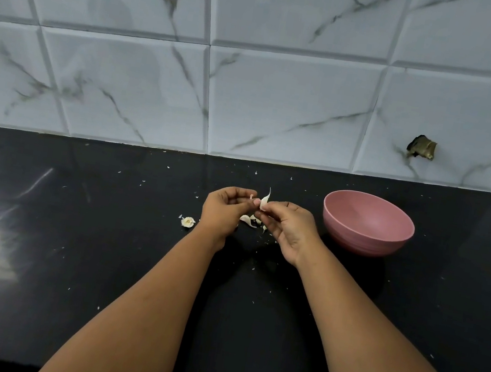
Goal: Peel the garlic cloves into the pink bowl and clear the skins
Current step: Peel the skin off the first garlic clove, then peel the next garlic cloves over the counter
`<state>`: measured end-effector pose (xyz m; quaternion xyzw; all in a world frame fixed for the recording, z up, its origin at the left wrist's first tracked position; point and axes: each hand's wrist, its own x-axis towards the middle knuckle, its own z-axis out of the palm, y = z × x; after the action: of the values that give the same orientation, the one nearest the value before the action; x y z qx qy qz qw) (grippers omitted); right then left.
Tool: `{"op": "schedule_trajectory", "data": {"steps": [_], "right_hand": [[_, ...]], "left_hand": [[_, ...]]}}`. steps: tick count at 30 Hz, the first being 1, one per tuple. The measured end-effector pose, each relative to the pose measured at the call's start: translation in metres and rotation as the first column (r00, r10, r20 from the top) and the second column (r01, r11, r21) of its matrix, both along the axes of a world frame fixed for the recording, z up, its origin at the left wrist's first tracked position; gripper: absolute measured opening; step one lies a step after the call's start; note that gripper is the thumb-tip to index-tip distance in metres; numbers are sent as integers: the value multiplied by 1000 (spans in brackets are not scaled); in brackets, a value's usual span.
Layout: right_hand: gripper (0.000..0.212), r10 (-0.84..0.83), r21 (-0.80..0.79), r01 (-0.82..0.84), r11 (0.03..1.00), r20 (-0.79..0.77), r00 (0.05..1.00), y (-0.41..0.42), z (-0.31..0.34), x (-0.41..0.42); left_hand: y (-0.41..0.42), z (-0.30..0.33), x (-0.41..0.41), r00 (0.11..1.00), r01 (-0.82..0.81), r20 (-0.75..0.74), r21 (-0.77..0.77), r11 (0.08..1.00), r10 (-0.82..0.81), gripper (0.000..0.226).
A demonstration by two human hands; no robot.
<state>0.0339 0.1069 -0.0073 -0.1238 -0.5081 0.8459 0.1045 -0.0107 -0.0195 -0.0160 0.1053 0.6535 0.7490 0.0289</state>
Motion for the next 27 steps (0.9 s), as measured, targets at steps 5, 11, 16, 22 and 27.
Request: {"op": "schedule_trajectory", "data": {"steps": [5,11,16,22,27], "right_hand": [[22,-28,10,28,1000,-50,998,2,-3,0],[13,-155,533,199,822,-127,980,12,-7,-9],[17,-104,847,418,327,-408,907,20,-2,-6],[10,-140,899,400,178,-380,914,29,-3,-4],[41,-192,992,87,91,-68,979,26,-4,-11]], "left_hand": [[1,1,-1,998,14,-66,-86,996,-20,13],[5,1,-4,961,-186,-267,-421,888,75,13],[-1,1,-6,901,-322,-434,-653,685,10,31],[-6,-6,-8,879,-350,-474,-710,611,-47,34],[-5,1,-7,886,-372,-463,-687,625,19,19]]}}
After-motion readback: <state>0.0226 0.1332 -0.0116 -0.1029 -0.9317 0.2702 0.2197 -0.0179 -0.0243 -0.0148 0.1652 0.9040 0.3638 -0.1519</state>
